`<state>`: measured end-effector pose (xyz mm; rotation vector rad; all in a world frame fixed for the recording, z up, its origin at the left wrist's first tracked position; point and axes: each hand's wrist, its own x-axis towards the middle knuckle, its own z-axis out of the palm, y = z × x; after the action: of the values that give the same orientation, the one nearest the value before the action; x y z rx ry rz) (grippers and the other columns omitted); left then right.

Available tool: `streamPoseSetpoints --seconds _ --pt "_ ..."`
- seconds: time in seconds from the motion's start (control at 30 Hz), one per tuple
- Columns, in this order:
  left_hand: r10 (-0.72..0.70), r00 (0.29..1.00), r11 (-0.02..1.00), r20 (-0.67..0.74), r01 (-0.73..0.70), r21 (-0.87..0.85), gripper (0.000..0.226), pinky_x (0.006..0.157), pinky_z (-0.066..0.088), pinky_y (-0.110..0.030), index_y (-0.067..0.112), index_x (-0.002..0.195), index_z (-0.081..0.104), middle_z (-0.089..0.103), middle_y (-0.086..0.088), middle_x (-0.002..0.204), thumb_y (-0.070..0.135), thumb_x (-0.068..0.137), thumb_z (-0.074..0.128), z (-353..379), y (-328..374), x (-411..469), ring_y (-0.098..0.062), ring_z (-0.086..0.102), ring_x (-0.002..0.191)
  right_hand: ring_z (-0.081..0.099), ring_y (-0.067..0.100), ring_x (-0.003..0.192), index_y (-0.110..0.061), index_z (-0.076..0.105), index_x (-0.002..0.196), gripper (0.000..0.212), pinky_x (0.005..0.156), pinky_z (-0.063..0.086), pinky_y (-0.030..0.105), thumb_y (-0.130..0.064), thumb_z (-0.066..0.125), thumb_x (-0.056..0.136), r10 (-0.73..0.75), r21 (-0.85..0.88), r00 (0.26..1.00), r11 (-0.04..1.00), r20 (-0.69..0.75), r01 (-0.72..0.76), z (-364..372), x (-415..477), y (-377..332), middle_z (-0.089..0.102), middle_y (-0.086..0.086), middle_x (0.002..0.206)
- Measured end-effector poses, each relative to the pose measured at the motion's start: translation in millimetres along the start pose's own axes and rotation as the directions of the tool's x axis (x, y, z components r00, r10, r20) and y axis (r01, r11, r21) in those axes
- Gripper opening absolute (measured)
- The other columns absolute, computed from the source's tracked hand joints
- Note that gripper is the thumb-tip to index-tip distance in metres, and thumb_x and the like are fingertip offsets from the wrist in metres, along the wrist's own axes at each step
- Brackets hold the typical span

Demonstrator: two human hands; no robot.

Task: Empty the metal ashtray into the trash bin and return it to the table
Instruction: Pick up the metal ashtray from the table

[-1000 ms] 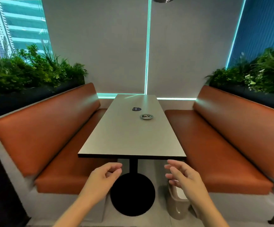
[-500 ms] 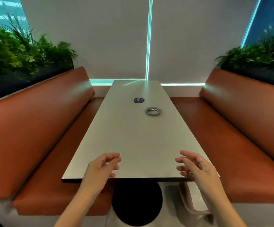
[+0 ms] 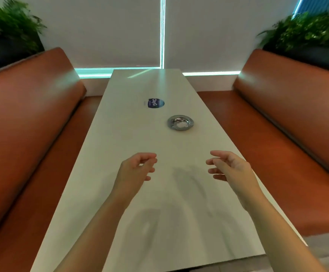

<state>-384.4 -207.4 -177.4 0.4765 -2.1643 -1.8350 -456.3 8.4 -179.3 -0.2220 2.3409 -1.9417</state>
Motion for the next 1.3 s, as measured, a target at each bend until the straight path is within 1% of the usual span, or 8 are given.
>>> streamPoseSetpoints --seconds 0.53,0.8,0.9,0.97,1.03,1.1,1.2,1.3 --pt "-0.1 0.995 0.981 -0.02 0.102 0.164 0.025 0.06 0.049 -0.021 0.012 0.109 0.061 0.059 0.001 0.087 0.015 0.086 0.052 65 -27 210 -0.009 0.055 0.07 0.061 0.012 0.068 -0.02 0.059 0.095 0.014 0.061 0.054 0.021 -0.01 0.054 0.088 0.125 0.032 0.992 0.992 -0.011 -0.124 54 216 53 0.062 0.0 0.088" --pt "-0.25 0.965 0.953 -0.08 0.26 0.153 0.043 0.079 0.05 -0.03 0.005 0.13 0.043 0.056 -0.011 0.119 0.018 0.089 0.049 100 -50 300 -0.02 0.056 0.089 0.058 0.015 0.069 -0.013 0.052 0.121 0.033 0.076 0.057 0.039 -0.014 0.052 0.088 0.222 -0.123 0.971 0.965 -0.087 -0.231 54 303 89 0.059 0.006 0.102" --pt "-0.316 0.943 0.94 -0.101 0.326 0.101 0.021 0.083 0.051 -0.038 0.004 0.105 0.059 0.054 -0.014 0.104 0.013 0.089 0.049 112 -61 324 -0.023 0.054 0.086 0.063 0.021 0.067 -0.01 0.047 0.127 0.04 0.079 0.058 0.043 -0.012 0.051 0.087 0.288 -0.158 0.957 0.944 -0.047 -0.291 60 324 97 0.061 0.011 0.105" --pt "-0.335 0.934 0.932 -0.121 0.347 0.102 0.013 0.088 0.051 -0.042 0.009 0.088 0.062 0.055 -0.016 0.096 0.009 0.088 0.049 116 -67 335 -0.025 0.056 0.079 0.062 0.023 0.055 -0.009 0.051 0.122 0.035 0.071 0.057 0.042 -0.011 0.052 0.087 0.314 -0.163 0.949 0.937 -0.001 -0.31 64 332 100 0.066 0.014 0.095" --pt "-0.344 0.932 0.928 -0.116 0.356 0.108 0.028 0.081 0.055 -0.036 0.002 0.113 0.059 0.063 -0.02 0.1 0.007 0.087 0.051 118 -73 342 -0.02 0.059 0.066 0.06 0.023 0.048 -0.007 0.058 0.111 0.025 0.064 0.056 0.04 -0.01 0.054 0.086 0.324 -0.16 0.945 0.935 0.032 -0.315 66 337 100 0.066 0.012 0.077" --pt "-0.336 0.935 0.931 -0.116 0.349 0.108 0.035 0.07 0.055 -0.028 0.001 0.12 0.055 0.066 -0.021 0.099 0.004 0.086 0.053 117 -76 344 -0.016 0.057 0.056 0.061 0.024 0.047 -0.007 0.06 0.108 0.023 0.055 0.055 0.034 -0.007 0.055 0.086 0.337 -0.122 0.94 0.936 0.05 -0.329 67 338 99 0.064 0.009 0.07" --pt "-0.324 0.938 0.935 -0.123 0.338 0.111 0.034 0.061 0.055 -0.021 0.001 0.118 0.057 0.064 -0.013 0.091 0.003 0.085 0.055 113 -74 339 -0.013 0.057 0.054 0.063 0.019 0.042 -0.01 0.058 0.113 0.027 0.044 0.055 0.025 -0.006 0.056 0.086 0.362 -0.026 0.93 0.932 0.071 -0.361 65 332 96 0.067 0.013 0.082" --pt "-0.311 0.943 0.943 -0.119 0.322 0.081 0.034 0.069 0.055 -0.025 -0.001 0.118 0.056 0.063 -0.013 0.09 0.001 0.085 0.054 109 -66 326 -0.013 0.059 0.06 0.064 0.015 0.045 -0.012 0.054 0.116 0.032 0.043 0.055 0.022 -0.006 0.059 0.085 0.354 0.035 0.932 0.934 0.074 -0.357 61 319 89 0.066 0.009 0.086"
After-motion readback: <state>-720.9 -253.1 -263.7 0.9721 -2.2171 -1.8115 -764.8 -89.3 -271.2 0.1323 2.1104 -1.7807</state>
